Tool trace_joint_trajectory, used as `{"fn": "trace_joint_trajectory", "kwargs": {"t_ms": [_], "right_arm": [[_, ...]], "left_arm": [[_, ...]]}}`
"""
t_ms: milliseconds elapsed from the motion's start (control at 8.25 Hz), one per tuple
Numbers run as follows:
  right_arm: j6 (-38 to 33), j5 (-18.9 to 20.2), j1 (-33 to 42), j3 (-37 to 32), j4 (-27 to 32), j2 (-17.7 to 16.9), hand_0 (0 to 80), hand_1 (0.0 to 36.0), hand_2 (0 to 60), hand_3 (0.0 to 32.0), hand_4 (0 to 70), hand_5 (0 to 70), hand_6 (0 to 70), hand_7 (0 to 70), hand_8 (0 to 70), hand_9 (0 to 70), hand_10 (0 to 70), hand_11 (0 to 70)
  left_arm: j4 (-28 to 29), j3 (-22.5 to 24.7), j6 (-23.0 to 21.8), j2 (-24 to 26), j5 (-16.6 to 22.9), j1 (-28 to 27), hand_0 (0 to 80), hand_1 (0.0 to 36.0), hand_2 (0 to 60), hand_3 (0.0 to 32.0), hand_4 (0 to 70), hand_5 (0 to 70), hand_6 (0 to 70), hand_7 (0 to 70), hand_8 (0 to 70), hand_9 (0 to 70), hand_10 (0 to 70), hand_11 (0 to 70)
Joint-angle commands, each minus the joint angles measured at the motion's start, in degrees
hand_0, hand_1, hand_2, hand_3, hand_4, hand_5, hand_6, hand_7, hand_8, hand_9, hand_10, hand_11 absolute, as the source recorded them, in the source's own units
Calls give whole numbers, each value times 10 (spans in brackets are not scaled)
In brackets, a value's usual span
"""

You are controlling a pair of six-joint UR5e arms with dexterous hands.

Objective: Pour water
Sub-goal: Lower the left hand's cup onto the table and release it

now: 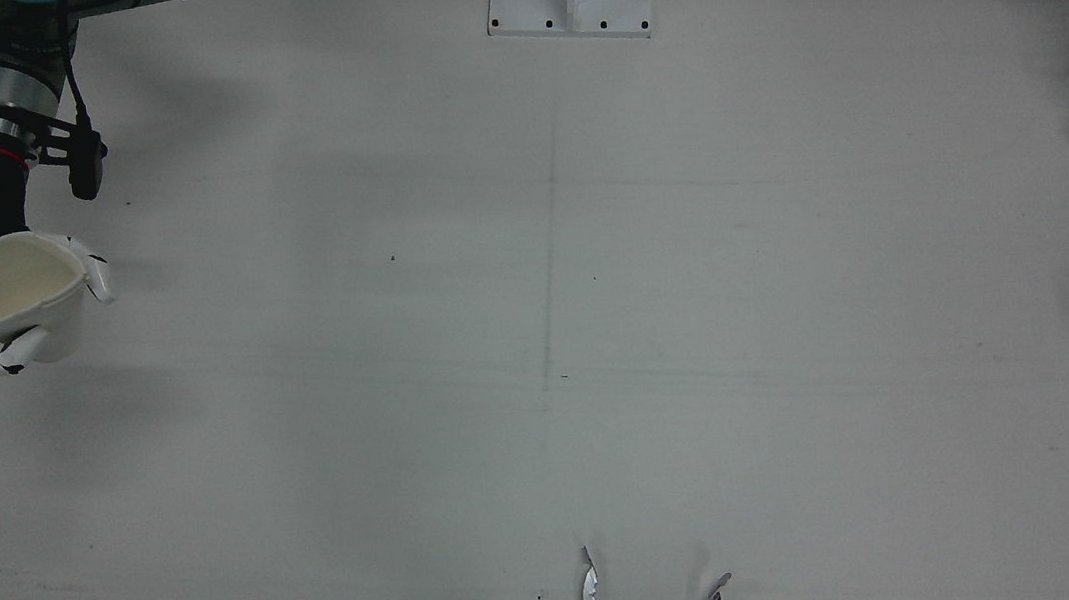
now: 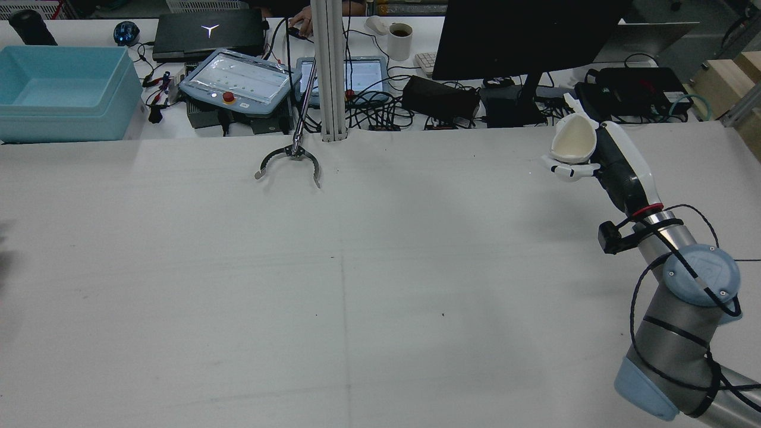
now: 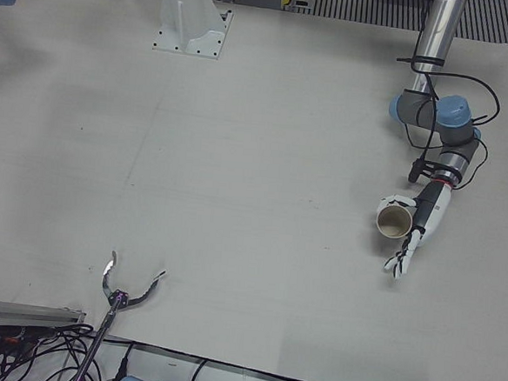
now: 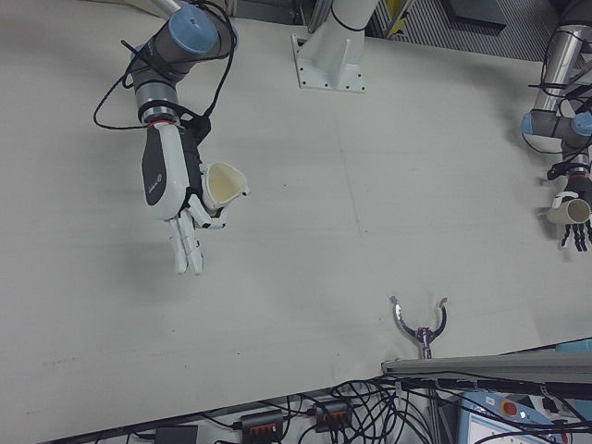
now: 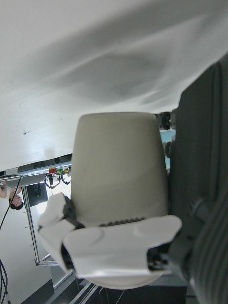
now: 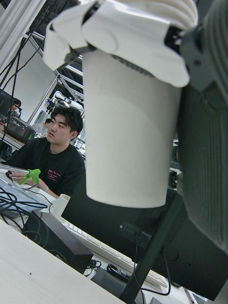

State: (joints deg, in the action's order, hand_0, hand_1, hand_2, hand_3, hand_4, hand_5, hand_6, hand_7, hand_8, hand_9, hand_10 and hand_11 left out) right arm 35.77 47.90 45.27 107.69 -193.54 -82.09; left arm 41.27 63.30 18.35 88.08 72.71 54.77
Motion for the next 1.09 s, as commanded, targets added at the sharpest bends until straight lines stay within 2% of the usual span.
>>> {"fn": "trace_joint_trajectory", "kwargs": {"t_ms": [0,121,242,364,485,606,727,848,970], "right_arm": [[0,1,2,1,-1,-1,457,151,331,0,262,700,62,46,2,0,69,107],[0,1,3,1,-1,-1,457,151,329,0,259,700,62,47,2,0,67,104],[0,1,2,1,-1,-1,456,151,329,0,259,700,62,46,2,0,68,105],[2,1,1,1,-1,-1,457,151,328,0,259,700,62,46,2,0,67,104],[2,1,1,1,-1,-1,457,150,326,0,260,700,62,43,2,0,66,102],[2,1,1,1,-1,-1,456,151,326,0,263,700,63,48,2,0,66,103],[2,1,0,0,-1,-1,458,150,325,0,267,700,63,48,2,0,67,103],[2,1,-1,0,-1,-2,457,150,326,0,266,700,63,49,2,0,66,102],[3,1,-2,0,-1,-2,458,149,328,0,269,700,64,50,2,0,68,105]], "left_arm": [[46,0,-9,-6,-34,2,533,350,589,18,35,0,30,4,0,0,66,125],[52,0,-10,-7,-44,2,528,339,581,0,51,0,32,7,0,0,63,120],[55,-4,-12,-7,-48,2,516,319,545,0,41,0,25,4,0,0,59,112],[59,-5,-12,-7,-48,1,514,287,419,0,41,0,26,8,0,0,57,108],[59,-6,-11,-7,-48,1,512,269,360,4,32,0,22,4,0,0,56,106],[59,-8,-10,-7,-49,1,504,219,187,6,25,0,18,3,0,0,54,100],[59,-12,-9,-7,-49,0,490,167,47,14,22,0,15,1,0,0,51,91],[60,-15,-9,-8,-58,1,477,140,6,24,17,0,10,0,0,0,51,89],[60,-16,-9,-8,-60,1,467,122,0,30,7,0,6,0,0,0,47,82]]}}
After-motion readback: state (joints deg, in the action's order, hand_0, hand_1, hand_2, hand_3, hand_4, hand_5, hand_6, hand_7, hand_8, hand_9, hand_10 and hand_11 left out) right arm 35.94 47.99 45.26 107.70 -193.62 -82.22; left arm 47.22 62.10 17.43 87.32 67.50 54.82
